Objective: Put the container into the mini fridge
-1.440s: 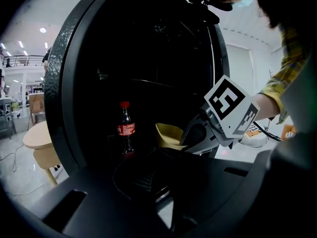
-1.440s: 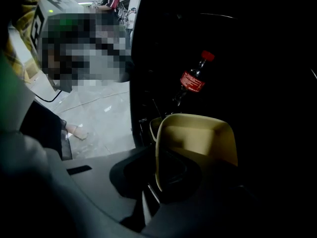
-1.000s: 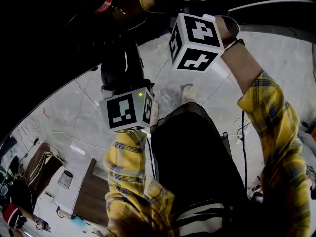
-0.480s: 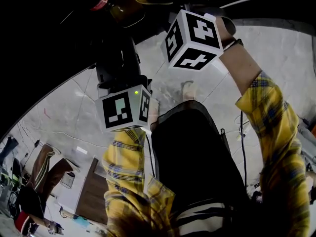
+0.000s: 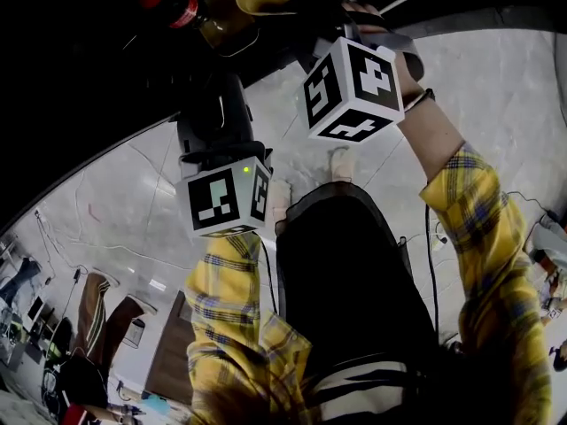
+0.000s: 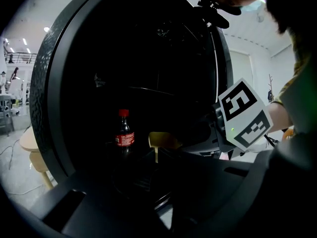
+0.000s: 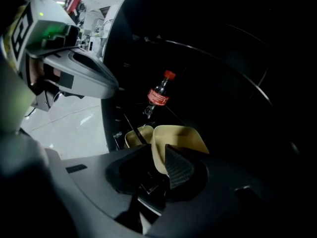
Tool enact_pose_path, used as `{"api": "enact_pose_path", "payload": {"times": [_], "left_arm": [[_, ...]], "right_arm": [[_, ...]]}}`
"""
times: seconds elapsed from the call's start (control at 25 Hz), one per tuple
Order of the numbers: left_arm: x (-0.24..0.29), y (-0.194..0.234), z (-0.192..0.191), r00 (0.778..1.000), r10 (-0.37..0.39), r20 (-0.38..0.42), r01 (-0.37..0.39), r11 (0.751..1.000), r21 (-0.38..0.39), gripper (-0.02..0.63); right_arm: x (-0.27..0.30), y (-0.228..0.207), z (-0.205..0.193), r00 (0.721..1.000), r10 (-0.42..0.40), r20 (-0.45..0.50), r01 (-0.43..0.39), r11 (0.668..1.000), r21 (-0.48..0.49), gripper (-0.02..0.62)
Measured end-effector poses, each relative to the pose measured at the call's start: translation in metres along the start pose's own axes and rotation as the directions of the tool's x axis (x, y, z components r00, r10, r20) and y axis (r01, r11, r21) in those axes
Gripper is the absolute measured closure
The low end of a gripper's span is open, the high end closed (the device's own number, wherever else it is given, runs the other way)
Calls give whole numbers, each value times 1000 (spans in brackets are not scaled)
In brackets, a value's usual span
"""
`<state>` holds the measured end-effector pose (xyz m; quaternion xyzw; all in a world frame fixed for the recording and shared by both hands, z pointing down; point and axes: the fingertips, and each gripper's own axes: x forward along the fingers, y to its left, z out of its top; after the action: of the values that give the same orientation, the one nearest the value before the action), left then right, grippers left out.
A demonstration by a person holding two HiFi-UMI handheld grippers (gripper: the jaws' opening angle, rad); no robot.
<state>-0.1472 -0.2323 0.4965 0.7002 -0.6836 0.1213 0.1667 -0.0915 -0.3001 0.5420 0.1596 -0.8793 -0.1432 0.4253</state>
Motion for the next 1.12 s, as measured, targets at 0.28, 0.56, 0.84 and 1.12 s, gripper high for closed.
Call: {"api": "enact_pose_path", "payload": {"times": [0.28,0.56,0.84,1.12], "left_arm": [[-17,-9,12,1000,-22,0,22,1000,12,584],[-32,-22,22,999,-48,-4,48,999,-8,585],[-54,-31,42,998,-57,-9,57,998,-21,584],[-73,-31,64,999,-46,-9,46,998,-35,586]], "right_arm": [[-33,-8,-3,997,-78,7,77,990,122,528],[-73,-20,-9,983,-183,13,174,949,263,548],[-122,-33,-12,966,-257,-11,235,864,445,552],[-165,-37,-4,956,-295,-7,243,776,581,557]]}}
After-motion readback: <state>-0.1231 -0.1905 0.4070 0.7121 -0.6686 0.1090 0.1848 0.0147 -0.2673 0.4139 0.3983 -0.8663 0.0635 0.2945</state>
